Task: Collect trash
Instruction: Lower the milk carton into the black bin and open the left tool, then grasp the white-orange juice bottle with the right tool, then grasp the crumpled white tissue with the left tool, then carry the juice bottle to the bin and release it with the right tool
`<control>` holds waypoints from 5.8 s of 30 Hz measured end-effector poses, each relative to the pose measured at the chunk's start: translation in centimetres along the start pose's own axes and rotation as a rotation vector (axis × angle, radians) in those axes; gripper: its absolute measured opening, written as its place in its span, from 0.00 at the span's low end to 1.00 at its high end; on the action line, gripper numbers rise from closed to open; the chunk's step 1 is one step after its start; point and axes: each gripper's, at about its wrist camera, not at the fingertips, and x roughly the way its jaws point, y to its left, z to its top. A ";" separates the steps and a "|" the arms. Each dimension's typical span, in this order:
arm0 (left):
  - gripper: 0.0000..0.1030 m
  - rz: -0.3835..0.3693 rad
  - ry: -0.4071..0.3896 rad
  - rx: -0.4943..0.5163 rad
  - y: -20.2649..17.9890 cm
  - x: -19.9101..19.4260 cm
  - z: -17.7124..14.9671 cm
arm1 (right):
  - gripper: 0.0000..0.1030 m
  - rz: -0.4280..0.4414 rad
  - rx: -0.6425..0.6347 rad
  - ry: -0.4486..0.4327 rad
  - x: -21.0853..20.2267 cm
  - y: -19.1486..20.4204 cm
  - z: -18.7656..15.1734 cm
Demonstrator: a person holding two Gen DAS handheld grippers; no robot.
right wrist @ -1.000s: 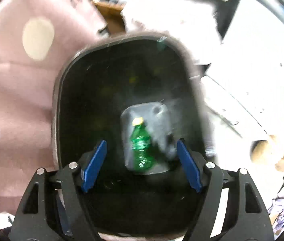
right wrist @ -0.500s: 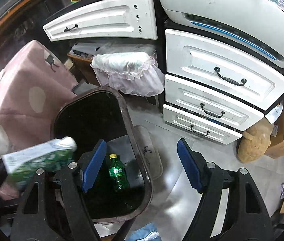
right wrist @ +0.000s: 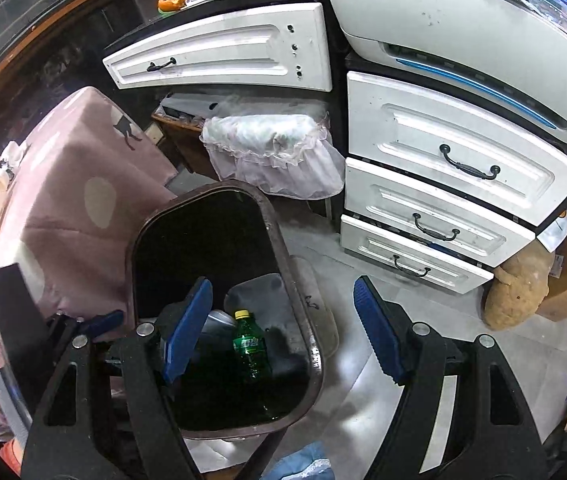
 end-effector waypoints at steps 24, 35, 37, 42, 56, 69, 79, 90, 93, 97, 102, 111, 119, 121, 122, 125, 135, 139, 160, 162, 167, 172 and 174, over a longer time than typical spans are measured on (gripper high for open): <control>0.95 -0.113 -0.249 -0.005 2.5 -16.2 -5.8 | 0.80 0.118 -0.065 -0.003 -2.3 5.8 1.5; 0.95 -0.077 -0.406 -0.123 8.7 -22.5 -8.5 | 0.81 0.232 -0.228 0.001 -3.5 14.6 0.8; 0.95 -0.051 -0.410 -0.154 10.2 -22.9 -9.1 | 0.81 0.260 -0.262 0.007 -3.6 16.5 0.6; 0.95 0.052 -0.427 -0.237 14.8 -24.1 -11.5 | 0.81 0.318 -0.336 0.028 -3.5 21.2 0.4; 0.95 0.297 -0.414 -0.441 26.8 -27.1 -17.8 | 0.81 0.377 -0.480 0.103 -1.9 33.0 2.4; 0.95 0.348 -0.402 -0.480 30.5 -27.8 -19.5 | 0.69 0.336 -0.504 0.238 2.4 40.9 6.4; 0.95 0.293 -0.378 -0.453 30.0 -25.7 -18.3 | 0.66 0.240 -0.582 0.266 5.7 43.7 7.1; 0.95 0.294 -0.380 -0.441 30.4 -24.9 -16.3 | 0.60 0.263 -0.573 0.202 5.1 42.3 6.6; 0.95 0.309 -0.384 -0.430 31.6 -25.2 -14.8 | 0.59 0.276 -0.565 0.175 4.2 41.4 6.5; 0.92 0.326 -0.389 -0.409 33.5 -25.4 -12.2 | 0.59 0.305 -0.555 0.135 2.5 39.8 6.0; 0.83 0.407 -0.327 -0.310 35.4 -23.6 -7.4 | 0.59 0.335 -0.552 0.096 0.7 38.4 5.5; 0.75 0.407 -0.227 -0.217 37.4 -19.3 -1.9 | 0.59 0.401 -0.545 0.077 -1.7 35.6 4.4; 0.42 0.430 -0.146 -0.139 38.1 -16.6 -0.3 | 0.59 0.432 -0.501 0.097 -1.6 33.7 3.9; 0.29 0.412 -0.166 -0.165 38.3 -17.0 -0.6 | 0.59 0.439 -0.484 0.104 -1.5 33.3 3.8; 0.27 0.403 -0.181 -0.182 38.3 -17.3 -0.7 | 0.59 0.443 -0.480 0.104 -1.5 33.2 3.8; 0.19 0.389 -0.207 -0.205 38.1 -18.1 -1.1 | 0.59 0.442 -0.477 0.089 -1.8 33.0 3.5; 0.12 0.435 -0.409 -0.280 36.9 -25.0 -3.3 | 0.59 0.453 -0.463 0.025 -3.7 31.8 2.7; 0.12 0.387 -0.466 -0.360 36.8 -27.5 -5.1 | 0.59 0.462 -0.445 0.017 -4.1 30.9 2.1; 0.12 0.098 -0.659 -0.310 22.5 -32.3 -9.0 | 0.59 0.343 -0.348 -0.051 -8.3 19.8 0.0; 0.12 0.064 -0.660 -0.286 21.0 -31.9 -8.6 | 0.59 0.320 -0.324 -0.041 -8.0 18.0 -0.2; 0.12 -0.051 -0.650 -0.231 16.6 -30.3 -7.1 | 0.60 0.259 -0.285 0.000 -6.4 14.2 -0.6; 0.12 -0.167 -0.629 -0.207 12.9 -28.4 -5.5 | 0.60 0.214 -0.243 0.065 -3.2 11.4 -1.0; 0.12 -0.217 -0.615 -0.193 11.1 -27.5 -4.7 | 0.60 0.200 -0.235 0.099 -1.5 10.7 -1.2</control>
